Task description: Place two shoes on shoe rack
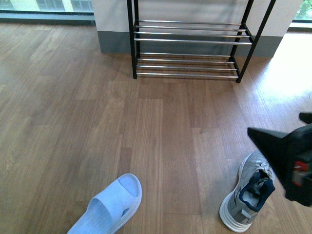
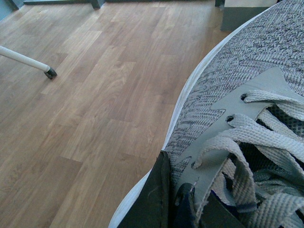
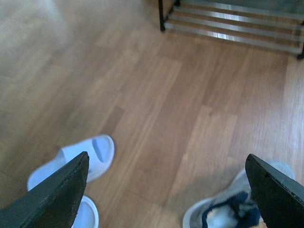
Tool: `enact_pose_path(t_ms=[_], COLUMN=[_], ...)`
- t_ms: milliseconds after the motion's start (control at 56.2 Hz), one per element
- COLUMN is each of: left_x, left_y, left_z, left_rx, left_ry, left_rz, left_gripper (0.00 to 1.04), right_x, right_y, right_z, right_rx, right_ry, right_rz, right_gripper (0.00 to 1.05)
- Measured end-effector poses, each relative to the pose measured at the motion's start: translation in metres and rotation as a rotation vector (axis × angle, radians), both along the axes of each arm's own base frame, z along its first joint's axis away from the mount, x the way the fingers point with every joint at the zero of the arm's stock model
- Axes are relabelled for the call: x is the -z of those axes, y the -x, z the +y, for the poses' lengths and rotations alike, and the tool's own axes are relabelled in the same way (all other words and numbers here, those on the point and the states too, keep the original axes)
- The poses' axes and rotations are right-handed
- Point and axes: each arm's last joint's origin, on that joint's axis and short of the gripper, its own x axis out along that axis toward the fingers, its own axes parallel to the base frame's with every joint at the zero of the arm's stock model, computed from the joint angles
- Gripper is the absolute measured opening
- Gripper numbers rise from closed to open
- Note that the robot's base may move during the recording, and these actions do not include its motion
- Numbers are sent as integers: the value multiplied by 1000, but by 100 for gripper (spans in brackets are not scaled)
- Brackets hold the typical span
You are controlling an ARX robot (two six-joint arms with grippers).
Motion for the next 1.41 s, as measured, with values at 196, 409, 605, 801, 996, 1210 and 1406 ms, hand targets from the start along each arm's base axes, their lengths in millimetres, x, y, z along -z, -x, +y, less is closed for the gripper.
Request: enact_pose_path(t_ms=[196,409,605,801,996,1210,1406], left_x=[0,0,0,0,0,0,0], left_y=[0,0,0,0,0,0,0], left_z=[0,0,0,0,0,0,0], left_rx=[0,0,0,0,0,0,0], left_ry=[0,0,0,0,0,0,0], left_rz=[0,0,0,0,0,0,0], left_gripper=[2,2,2,2,2,2,2], right_x=[64,114,143,159,176,186,191], right_y=[-34,-47,-57,-76,-92,-101,-100], right_z=[-15,-34,-44,-57,-71,-85,-102], right_rx=[101,185,230,301,371,417,461], right_ry=[65,114,92,49,42,23,8], right_rz=[287,485,563,582,603,637,662], right_gripper=[95,95,95,95,95,95,95])
